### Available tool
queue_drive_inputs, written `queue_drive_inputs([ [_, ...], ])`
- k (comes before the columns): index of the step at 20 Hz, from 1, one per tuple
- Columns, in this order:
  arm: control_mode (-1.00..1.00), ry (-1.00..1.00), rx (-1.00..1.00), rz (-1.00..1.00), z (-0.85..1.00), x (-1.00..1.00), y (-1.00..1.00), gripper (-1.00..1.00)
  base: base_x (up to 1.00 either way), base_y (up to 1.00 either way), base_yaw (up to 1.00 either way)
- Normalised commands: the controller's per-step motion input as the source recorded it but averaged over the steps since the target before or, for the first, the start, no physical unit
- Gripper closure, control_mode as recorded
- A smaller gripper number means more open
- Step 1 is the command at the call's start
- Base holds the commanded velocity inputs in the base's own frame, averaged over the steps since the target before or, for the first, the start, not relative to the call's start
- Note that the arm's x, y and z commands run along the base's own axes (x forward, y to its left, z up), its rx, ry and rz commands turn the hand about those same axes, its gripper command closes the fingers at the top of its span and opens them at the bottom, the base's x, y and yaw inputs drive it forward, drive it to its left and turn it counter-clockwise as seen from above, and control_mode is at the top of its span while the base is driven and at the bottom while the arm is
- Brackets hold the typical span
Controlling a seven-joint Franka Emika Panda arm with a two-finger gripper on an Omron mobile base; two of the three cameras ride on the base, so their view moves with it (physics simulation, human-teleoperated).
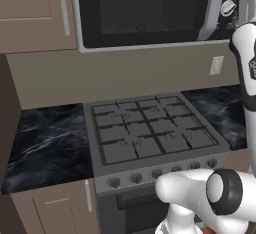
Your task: Transport the fish from the fridge to the microwave and turn on the microwave.
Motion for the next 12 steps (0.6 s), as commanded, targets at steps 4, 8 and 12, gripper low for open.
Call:
queue_drive_inputs([
  [4, -1.00, -0.02, 0.04, 0.00, -0.22, 0.00, -0.11, 1.00, 0.00, 0.00, 0.00],
  [8, -1.00, -0.03, 0.01, -0.01, -0.29, 0.00, -0.03, 1.00, 0.00, 0.00, 0.00],
  [12, -1.00, -0.01, 0.07, 0.00, -0.17, 0.00, -0.11, 1.00, 0.00, 0.00, 0.00],
])
